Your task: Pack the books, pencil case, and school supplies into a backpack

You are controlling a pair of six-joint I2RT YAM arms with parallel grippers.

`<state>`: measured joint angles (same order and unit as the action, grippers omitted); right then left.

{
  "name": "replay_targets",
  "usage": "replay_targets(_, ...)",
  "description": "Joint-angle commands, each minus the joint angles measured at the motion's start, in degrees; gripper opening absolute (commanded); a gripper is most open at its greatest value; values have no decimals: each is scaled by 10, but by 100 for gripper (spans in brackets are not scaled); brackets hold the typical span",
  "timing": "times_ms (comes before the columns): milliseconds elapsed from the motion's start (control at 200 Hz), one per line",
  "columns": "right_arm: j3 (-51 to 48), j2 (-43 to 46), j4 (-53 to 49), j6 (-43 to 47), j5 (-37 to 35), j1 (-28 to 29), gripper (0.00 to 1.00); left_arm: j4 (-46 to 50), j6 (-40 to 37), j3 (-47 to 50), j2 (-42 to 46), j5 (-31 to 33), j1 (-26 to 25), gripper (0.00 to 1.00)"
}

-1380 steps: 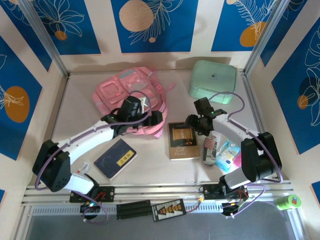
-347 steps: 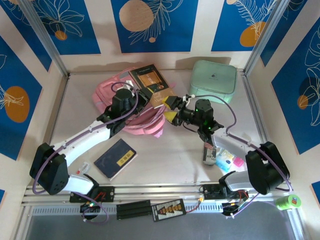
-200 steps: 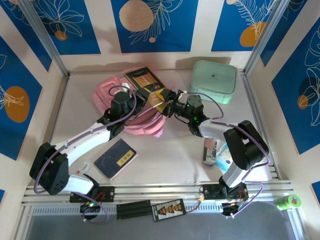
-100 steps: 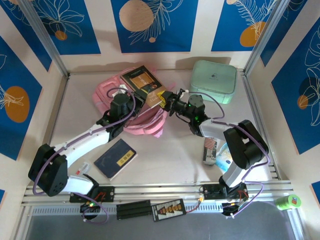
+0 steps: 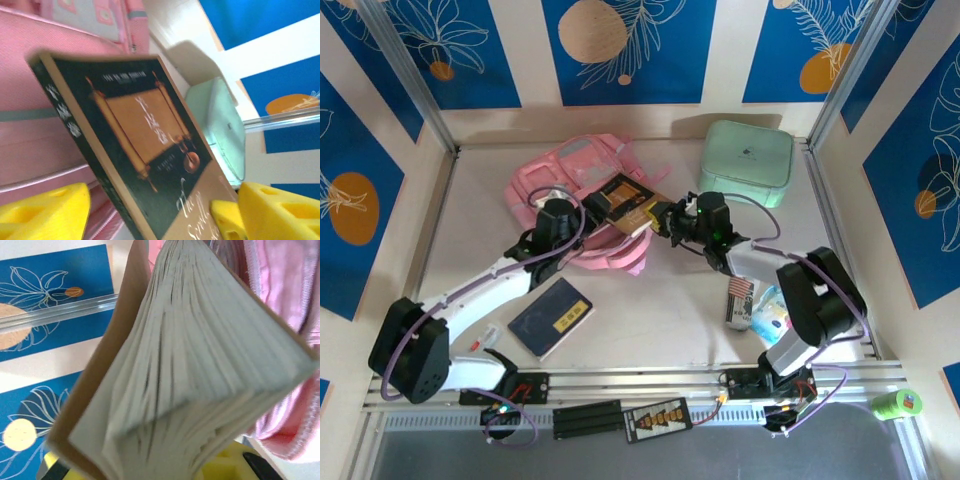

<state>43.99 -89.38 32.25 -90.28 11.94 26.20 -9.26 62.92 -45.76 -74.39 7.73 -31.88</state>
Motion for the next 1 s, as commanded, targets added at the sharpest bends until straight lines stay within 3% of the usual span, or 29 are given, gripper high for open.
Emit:
replay_targets(0,11,71,-68,97,-23,-12,8,63,-140,5,18,-32,17,91)
replay_targets(95,15,102,-118,132,-36,-23,8,95,-239,-10,12,-50,23,100)
replay_targets(495,58,158,-278,217,-101,-55,9,311,-595,-200,-129,-70,25,100)
replay_targets(780,29,196,-281,216,-89,-96,9,370,-695,-272,-223,-46,26,97)
replay_targets(895,-1,234,-288,217,-72,-126,9,395,-708,-318,-269,-21,26,91)
replay_targets(995,-16,261,-301,217,-41,-153,9,433,-754,-360,-304,-35,25,84)
